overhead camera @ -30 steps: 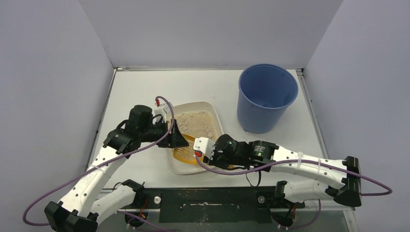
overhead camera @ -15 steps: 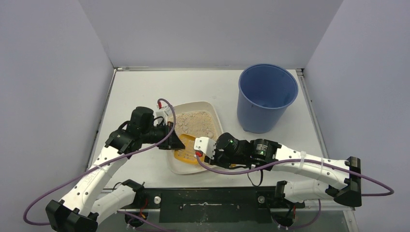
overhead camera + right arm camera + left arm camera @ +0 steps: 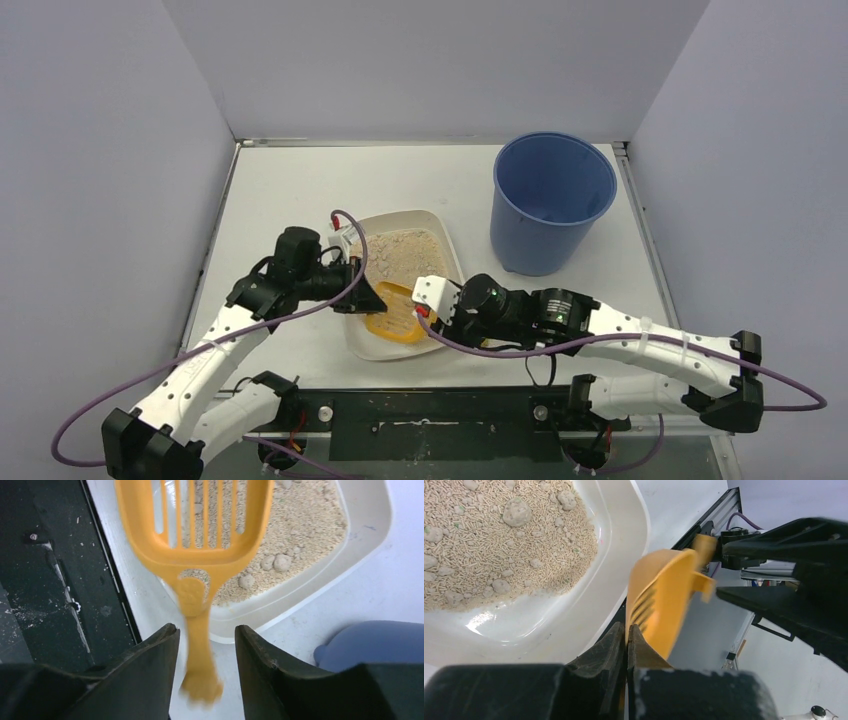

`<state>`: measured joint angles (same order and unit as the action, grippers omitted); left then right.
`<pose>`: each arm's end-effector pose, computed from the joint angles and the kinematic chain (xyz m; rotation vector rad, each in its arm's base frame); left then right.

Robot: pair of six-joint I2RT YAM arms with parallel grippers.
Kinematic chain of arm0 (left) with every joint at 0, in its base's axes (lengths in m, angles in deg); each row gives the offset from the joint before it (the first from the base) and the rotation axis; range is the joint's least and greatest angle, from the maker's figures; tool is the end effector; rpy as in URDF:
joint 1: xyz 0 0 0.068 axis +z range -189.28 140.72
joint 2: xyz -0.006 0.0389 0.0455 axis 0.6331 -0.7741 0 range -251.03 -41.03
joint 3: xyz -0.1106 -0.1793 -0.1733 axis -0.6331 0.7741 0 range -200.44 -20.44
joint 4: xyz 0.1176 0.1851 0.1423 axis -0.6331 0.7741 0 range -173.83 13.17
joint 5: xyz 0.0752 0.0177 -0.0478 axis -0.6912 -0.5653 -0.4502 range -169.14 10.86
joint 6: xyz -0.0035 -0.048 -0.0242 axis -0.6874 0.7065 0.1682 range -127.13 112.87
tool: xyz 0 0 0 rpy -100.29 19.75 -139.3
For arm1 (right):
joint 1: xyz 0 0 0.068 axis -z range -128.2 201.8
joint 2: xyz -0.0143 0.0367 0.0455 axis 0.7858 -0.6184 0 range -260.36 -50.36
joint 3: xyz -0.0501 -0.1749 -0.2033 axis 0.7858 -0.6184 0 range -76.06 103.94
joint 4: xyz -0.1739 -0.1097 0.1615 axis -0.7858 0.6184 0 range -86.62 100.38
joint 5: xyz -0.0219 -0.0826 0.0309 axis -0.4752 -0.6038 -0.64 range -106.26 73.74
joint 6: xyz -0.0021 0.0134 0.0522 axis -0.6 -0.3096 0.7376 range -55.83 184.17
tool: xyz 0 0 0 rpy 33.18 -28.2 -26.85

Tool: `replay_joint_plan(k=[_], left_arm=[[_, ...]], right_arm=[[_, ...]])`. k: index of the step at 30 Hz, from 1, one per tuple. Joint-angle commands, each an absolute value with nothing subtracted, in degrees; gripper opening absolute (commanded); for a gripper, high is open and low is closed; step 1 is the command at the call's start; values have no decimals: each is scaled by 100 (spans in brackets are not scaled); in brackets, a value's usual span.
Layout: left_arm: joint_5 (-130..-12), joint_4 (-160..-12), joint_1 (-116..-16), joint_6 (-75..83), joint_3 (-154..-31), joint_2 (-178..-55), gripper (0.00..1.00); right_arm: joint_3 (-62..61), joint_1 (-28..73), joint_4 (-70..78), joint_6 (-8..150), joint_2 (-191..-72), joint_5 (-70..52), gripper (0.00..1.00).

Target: Clean the litter box

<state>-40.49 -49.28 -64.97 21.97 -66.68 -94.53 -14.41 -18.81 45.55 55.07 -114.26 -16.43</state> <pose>0.1610 -0.1021 0.2864 0.3055 2.4142 -1.2434 0.0762 0.2162 0.3243 -1.5415 1.8490 0.5141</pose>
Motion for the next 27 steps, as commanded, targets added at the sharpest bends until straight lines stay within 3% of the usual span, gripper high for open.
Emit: replay_joint_plan(k=[1, 4, 12, 16, 27], left_arm=[[-3727, -5602, -6402, 2218, -6500, -9328, 0], [-3534, -5894, -6313, 2345, -6334, -9317, 0], [-2520, -6645, -5499, 2558, -5827, -9279, 0], [-2123, -7465, -5335, 3149, -5543, -9244, 0], [-1554, -9501, -5090, 4562, -4902, -9092, 0]], right_arm=[[-1313, -1887, 4388, 6061, -10851, -2183, 51], [-1436, -1878, 4375, 6385, -10518, -2373, 67], [-1822, -1807, 4078, 7980, -9798, -3006, 95], [-1904, -1724, 4090, 8738, -9666, -3065, 100], [-2694, -833, 3116, 10633, -8910, -2404, 100]])
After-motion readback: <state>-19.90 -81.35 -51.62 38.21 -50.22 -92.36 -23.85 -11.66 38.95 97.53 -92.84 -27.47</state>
